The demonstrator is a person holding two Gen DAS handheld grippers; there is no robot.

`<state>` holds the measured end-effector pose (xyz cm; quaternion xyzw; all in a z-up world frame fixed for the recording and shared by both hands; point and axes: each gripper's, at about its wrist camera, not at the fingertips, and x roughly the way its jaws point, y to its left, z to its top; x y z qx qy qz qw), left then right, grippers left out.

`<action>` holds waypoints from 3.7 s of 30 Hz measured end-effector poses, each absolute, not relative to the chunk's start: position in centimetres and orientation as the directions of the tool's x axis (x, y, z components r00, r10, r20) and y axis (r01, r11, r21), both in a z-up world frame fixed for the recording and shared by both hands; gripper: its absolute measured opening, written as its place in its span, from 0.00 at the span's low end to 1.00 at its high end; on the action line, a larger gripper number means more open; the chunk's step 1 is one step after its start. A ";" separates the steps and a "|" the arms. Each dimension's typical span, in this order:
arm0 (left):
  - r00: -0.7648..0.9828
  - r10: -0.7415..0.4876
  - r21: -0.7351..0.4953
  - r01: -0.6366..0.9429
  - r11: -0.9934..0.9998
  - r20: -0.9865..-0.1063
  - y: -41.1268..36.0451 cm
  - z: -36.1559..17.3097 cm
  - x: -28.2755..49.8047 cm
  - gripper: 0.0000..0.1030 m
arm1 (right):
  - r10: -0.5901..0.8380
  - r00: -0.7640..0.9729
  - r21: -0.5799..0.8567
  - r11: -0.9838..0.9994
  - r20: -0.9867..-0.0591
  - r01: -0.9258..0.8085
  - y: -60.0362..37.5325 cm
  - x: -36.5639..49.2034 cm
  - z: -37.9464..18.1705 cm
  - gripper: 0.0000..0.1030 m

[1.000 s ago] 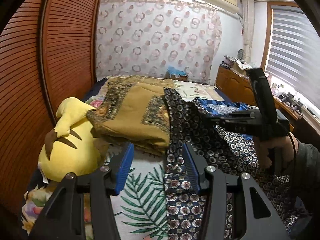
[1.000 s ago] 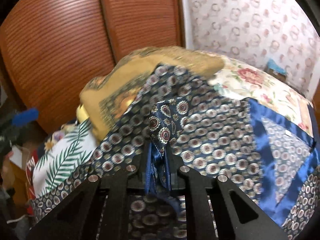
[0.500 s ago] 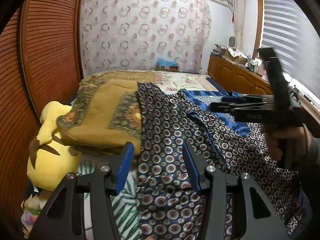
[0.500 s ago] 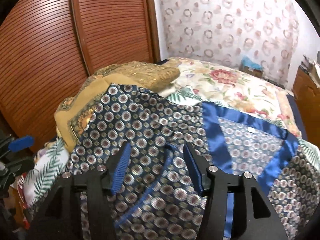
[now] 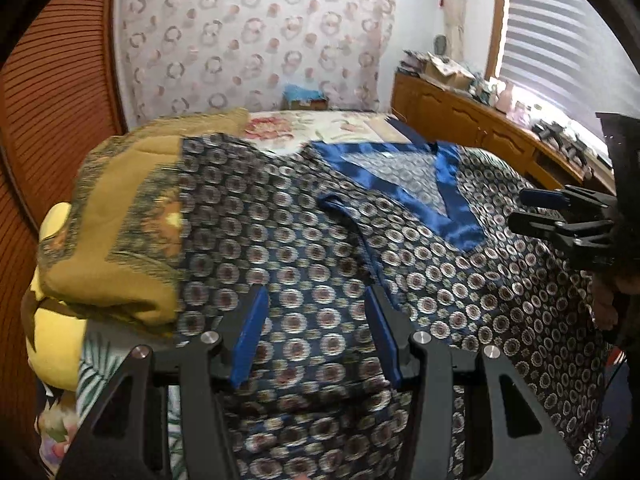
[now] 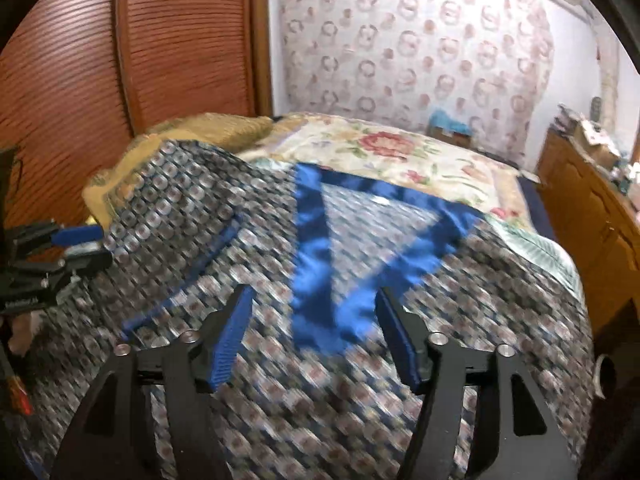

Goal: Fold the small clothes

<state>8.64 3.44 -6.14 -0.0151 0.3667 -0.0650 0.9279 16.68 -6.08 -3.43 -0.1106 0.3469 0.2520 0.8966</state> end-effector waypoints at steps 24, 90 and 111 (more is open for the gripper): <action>0.629 -0.211 -0.070 0.241 0.968 -0.749 -3.0 -7.7 13.5 0.48 | 0.149 0.712 -0.042 0.969 -0.686 -0.243 -24.0 12.9 -3.6 0.71; 0.626 -0.187 -0.022 0.262 0.965 -0.757 -5.1 -8.7 14.1 0.63 | 0.098 0.723 -0.016 0.989 -0.684 -0.149 -29.5 12.7 -3.8 0.49; 0.754 -0.298 -0.062 0.325 0.944 -0.585 -7.1 -1.9 9.4 0.63 | 0.120 0.682 0.093 0.993 -0.722 -0.077 -35.1 11.9 -6.4 0.01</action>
